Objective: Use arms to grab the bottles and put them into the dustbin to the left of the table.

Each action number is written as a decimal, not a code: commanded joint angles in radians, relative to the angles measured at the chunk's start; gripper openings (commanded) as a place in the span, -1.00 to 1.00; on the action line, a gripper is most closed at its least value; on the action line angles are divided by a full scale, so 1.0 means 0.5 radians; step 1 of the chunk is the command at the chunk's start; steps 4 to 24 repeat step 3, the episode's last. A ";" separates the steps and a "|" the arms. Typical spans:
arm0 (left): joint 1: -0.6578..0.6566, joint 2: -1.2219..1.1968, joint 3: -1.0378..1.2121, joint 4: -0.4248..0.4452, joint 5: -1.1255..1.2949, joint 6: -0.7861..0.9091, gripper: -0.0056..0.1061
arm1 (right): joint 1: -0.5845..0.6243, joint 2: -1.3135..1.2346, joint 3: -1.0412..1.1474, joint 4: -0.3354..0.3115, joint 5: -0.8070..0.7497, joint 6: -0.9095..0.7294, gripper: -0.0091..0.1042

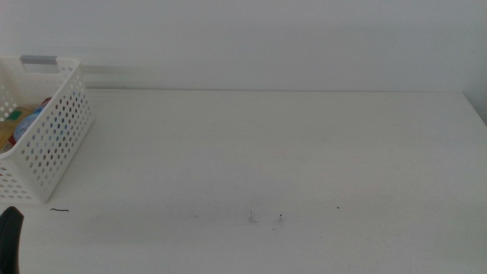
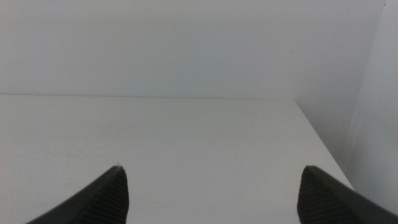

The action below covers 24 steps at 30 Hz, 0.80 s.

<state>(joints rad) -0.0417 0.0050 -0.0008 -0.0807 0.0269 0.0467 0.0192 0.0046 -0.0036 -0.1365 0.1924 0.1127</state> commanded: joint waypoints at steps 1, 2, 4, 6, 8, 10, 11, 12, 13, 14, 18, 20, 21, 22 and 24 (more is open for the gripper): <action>0.004 -0.010 0.002 -0.011 -0.007 -0.022 0.78 | -0.019 -0.009 0.007 -0.031 -0.024 -0.012 0.78; 0.004 -0.010 0.002 -0.011 -0.007 -0.022 0.78 | -0.019 -0.009 0.007 -0.031 -0.024 -0.012 0.78; 0.004 -0.010 0.002 -0.011 -0.007 -0.022 0.78 | -0.019 -0.009 0.007 -0.031 -0.024 -0.012 0.78; 0.004 -0.010 0.002 -0.011 -0.007 -0.022 0.78 | -0.019 -0.009 0.007 -0.031 -0.024 -0.012 0.78; 0.004 -0.010 0.002 -0.011 -0.007 -0.022 0.78 | -0.019 -0.009 0.007 -0.031 -0.024 -0.012 0.78; 0.004 -0.010 0.002 -0.011 -0.007 -0.022 0.78 | -0.019 -0.009 0.007 -0.031 -0.024 -0.012 0.78; 0.004 -0.010 0.002 -0.011 -0.007 -0.022 0.78 | -0.019 -0.009 0.007 -0.031 -0.024 -0.012 0.78; 0.004 -0.010 0.002 -0.011 -0.007 -0.022 0.78 | -0.019 -0.009 0.007 -0.031 -0.024 -0.012 0.78; 0.004 -0.010 0.002 -0.011 -0.007 -0.022 0.78 | -0.019 -0.009 0.007 -0.031 -0.024 -0.012 0.78; 0.004 -0.010 0.002 -0.011 -0.007 -0.022 0.78 | -0.019 -0.009 0.007 -0.031 -0.024 -0.012 0.78; 0.004 -0.010 0.002 -0.011 -0.007 -0.022 0.78 | -0.019 -0.009 0.007 -0.031 -0.024 -0.012 0.78; 0.004 -0.010 0.002 -0.011 -0.007 -0.022 0.78 | -0.019 -0.009 0.007 -0.031 -0.024 -0.012 0.78; 0.004 -0.010 0.002 -0.011 -0.007 -0.022 0.78 | -0.019 -0.009 0.007 -0.031 -0.024 -0.012 0.78; 0.004 -0.010 0.002 -0.011 -0.007 -0.022 0.78 | -0.019 -0.009 0.007 -0.031 -0.024 -0.012 0.78; 0.004 -0.010 0.002 -0.011 -0.007 -0.022 0.78 | -0.019 -0.009 0.007 -0.031 -0.024 -0.012 0.78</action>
